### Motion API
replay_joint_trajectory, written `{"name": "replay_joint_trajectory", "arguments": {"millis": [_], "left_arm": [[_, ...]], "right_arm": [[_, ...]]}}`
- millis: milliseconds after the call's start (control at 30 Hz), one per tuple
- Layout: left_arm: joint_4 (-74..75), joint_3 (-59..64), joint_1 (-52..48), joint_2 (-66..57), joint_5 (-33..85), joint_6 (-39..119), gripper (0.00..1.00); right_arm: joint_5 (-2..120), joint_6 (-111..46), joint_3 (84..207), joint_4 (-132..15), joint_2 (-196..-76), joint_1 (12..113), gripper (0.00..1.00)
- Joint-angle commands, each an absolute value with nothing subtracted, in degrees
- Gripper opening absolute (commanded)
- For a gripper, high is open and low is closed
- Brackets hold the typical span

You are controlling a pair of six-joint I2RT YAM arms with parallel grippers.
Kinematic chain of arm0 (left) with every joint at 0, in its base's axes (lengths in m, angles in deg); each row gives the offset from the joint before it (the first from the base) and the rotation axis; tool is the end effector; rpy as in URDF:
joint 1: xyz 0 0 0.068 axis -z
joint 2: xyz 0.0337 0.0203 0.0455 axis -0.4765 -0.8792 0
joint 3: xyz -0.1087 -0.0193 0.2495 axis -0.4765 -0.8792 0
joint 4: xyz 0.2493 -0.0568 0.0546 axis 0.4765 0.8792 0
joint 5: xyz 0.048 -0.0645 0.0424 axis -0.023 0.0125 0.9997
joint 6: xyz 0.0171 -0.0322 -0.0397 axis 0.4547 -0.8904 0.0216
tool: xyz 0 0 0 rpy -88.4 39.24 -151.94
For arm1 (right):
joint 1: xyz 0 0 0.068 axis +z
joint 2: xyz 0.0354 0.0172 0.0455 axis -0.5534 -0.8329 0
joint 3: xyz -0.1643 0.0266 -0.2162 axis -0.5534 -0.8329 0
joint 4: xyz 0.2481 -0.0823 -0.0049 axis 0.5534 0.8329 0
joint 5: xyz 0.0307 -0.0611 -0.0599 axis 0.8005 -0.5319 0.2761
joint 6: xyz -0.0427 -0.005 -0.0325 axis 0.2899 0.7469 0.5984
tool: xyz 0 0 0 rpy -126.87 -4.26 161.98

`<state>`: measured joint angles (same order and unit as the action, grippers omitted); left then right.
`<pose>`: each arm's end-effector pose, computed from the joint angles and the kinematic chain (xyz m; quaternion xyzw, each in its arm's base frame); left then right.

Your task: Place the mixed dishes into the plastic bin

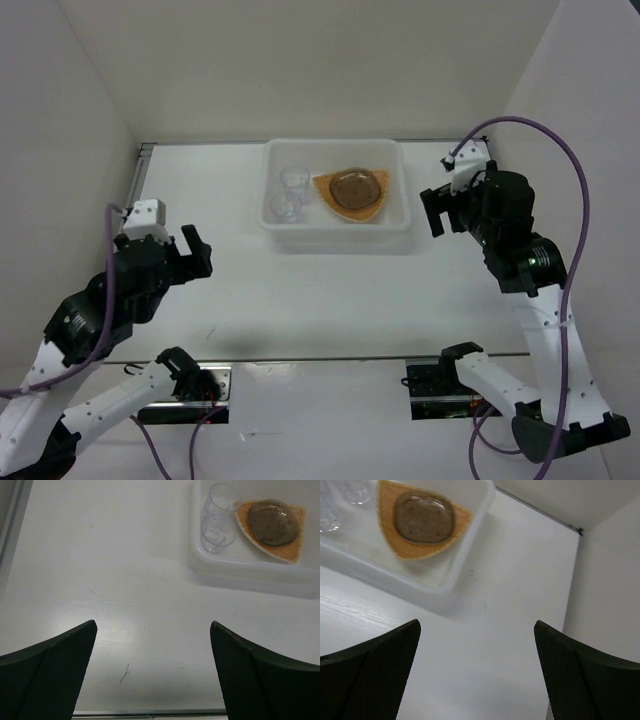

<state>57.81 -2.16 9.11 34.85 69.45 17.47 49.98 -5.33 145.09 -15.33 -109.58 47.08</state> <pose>0.0750 -0.0318 0.4065 -0.1404 0.8028 -0.1020 0.5704 0.1713 0.0401 0.4283 -0.2344 0.8009 -0.0431 0.5494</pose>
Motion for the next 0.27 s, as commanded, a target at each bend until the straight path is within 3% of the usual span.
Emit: {"name": "replay_joint_trajectory", "arguments": {"millis": [0,233], "left_arm": [[50.6,-5.0,8.8,31.8,73.4,25.3,1.0],[45.6,-8.1,8.8,34.7,73.6,30.0,1.0]], "right_arm": [[40.6,-9.7,142.0,-15.1,-107.1,44.6,0.99],[39.8,-14.1,135.8,-11.5,-99.1,38.7,0.99]]}}
